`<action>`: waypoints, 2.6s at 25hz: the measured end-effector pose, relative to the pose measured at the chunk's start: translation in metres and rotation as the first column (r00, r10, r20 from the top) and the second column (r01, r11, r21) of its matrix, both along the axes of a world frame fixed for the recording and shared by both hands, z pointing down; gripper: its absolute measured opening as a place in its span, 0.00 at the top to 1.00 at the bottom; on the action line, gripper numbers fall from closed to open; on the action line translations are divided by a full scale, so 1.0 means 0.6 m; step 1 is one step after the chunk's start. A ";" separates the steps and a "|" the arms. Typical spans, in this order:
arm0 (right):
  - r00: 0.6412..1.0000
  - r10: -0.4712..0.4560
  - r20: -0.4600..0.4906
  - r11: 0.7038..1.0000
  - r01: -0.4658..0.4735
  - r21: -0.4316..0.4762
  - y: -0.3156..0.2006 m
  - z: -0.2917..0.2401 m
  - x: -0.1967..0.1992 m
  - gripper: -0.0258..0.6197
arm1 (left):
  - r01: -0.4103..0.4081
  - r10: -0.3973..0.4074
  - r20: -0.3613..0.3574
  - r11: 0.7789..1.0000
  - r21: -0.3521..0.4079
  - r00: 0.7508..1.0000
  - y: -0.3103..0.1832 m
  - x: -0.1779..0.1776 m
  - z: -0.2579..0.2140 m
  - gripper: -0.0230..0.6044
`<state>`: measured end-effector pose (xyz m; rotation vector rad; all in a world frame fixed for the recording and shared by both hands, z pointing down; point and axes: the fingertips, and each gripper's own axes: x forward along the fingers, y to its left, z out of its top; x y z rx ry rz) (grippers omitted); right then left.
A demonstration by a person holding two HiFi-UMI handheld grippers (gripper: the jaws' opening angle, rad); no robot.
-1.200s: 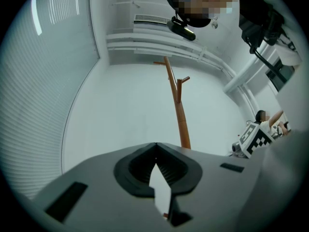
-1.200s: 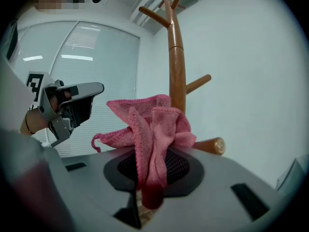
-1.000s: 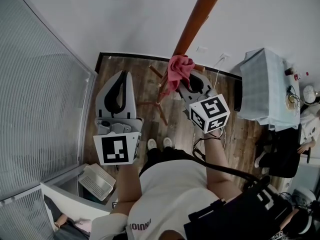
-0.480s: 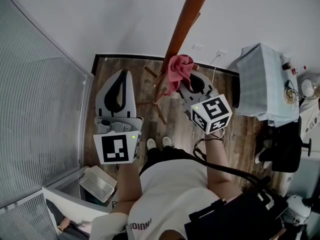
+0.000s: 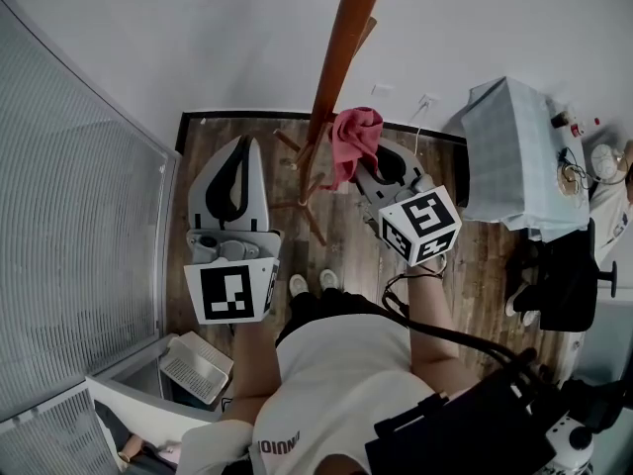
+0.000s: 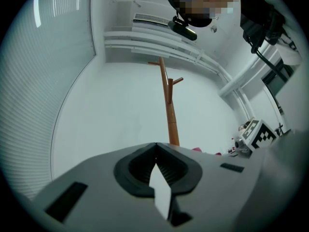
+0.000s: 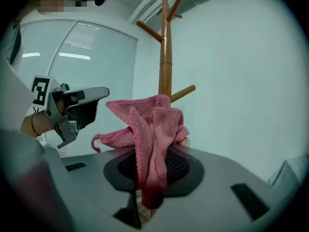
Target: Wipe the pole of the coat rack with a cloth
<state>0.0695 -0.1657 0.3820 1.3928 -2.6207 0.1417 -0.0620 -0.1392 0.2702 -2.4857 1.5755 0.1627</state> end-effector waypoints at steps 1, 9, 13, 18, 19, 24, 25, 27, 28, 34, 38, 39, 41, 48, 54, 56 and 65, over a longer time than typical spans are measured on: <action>1.000 0.003 0.000 1.000 -0.003 0.001 0.001 -0.001 0.002 0.82 | -0.003 0.003 0.000 1.000 0.001 1.000 0.000 0.002 -0.001 0.94; 1.000 0.019 -0.010 1.000 -0.019 0.015 0.009 -0.013 0.025 0.82 | -0.009 0.009 -0.001 1.000 0.014 1.000 0.006 0.008 -0.009 0.94; 1.000 0.026 -0.012 0.999 -0.026 0.023 0.011 -0.018 0.035 0.82 | -0.010 0.010 0.001 1.000 0.012 1.000 0.008 0.011 -0.010 0.94; 0.999 0.037 -0.022 0.999 -0.036 0.041 0.018 -0.032 0.044 0.82 | -0.010 0.009 0.005 1.000 0.017 1.000 0.012 0.008 -0.012 0.94; 0.999 0.040 -0.028 0.998 -0.039 0.047 0.020 -0.036 0.046 0.82 | -0.010 0.010 0.004 1.000 0.019 1.000 0.014 0.007 -0.012 0.94; 0.996 0.071 -0.059 0.994 -0.066 0.084 0.022 -0.057 0.062 0.82 | -0.007 0.006 0.004 1.000 0.027 1.000 0.019 0.002 -0.014 0.94; 0.995 0.078 -0.056 0.993 -0.073 0.092 0.021 -0.064 0.067 0.82 | -0.005 0.005 0.005 1.000 0.027 1.000 0.019 0.002 -0.015 0.94; 0.995 0.094 -0.035 0.989 -0.090 0.117 0.018 -0.081 0.078 0.82 | 0.001 -0.001 0.009 1.000 0.026 1.000 0.020 0.002 -0.015 0.94; 0.995 0.100 -0.020 0.986 -0.097 0.133 0.015 -0.091 0.082 0.82 | 0.005 -0.005 0.014 1.000 0.025 1.000 0.020 0.001 -0.016 0.94; 0.997 0.062 0.034 0.969 -0.069 0.239 -0.005 -0.152 0.067 0.82 | 0.032 -0.034 0.035 0.999 0.043 0.999 0.016 -0.012 -0.032 0.94; 0.997 0.037 0.075 0.960 -0.056 0.274 -0.025 -0.181 0.059 0.82 | 0.049 -0.052 0.046 0.997 0.059 0.998 0.012 -0.022 -0.043 0.94; 0.995 0.035 0.091 0.960 -0.059 0.273 -0.032 -0.185 0.060 0.82 | 0.055 -0.058 0.045 0.997 0.062 0.997 0.011 -0.025 -0.045 0.94; 0.992 0.030 0.126 0.963 -0.063 0.264 -0.044 -0.187 0.060 0.82 | 0.065 -0.067 0.035 0.996 0.063 0.997 0.009 -0.032 -0.044 0.94; 0.986 -0.006 0.165 0.963 -0.038 0.267 -0.073 -0.201 0.055 0.82 | 0.082 -0.085 0.045 0.994 0.067 0.995 0.002 -0.037 -0.047 0.94; 0.986 -0.022 0.164 0.966 -0.021 0.259 -0.095 -0.199 0.049 0.82 | 0.095 -0.099 0.042 0.993 0.070 0.994 -0.012 -0.041 -0.047 0.94; 0.987 -0.023 0.156 0.968 -0.017 0.252 -0.101 -0.193 0.046 0.82 | 0.101 -0.104 0.040 0.993 0.068 0.994 -0.016 -0.044 -0.045 0.94; 0.989 0.000 0.145 0.969 -0.036 0.243 -0.127 -0.191 0.060 0.82 | 0.105 -0.108 0.038 0.992 0.071 0.993 -0.030 -0.041 -0.045 0.94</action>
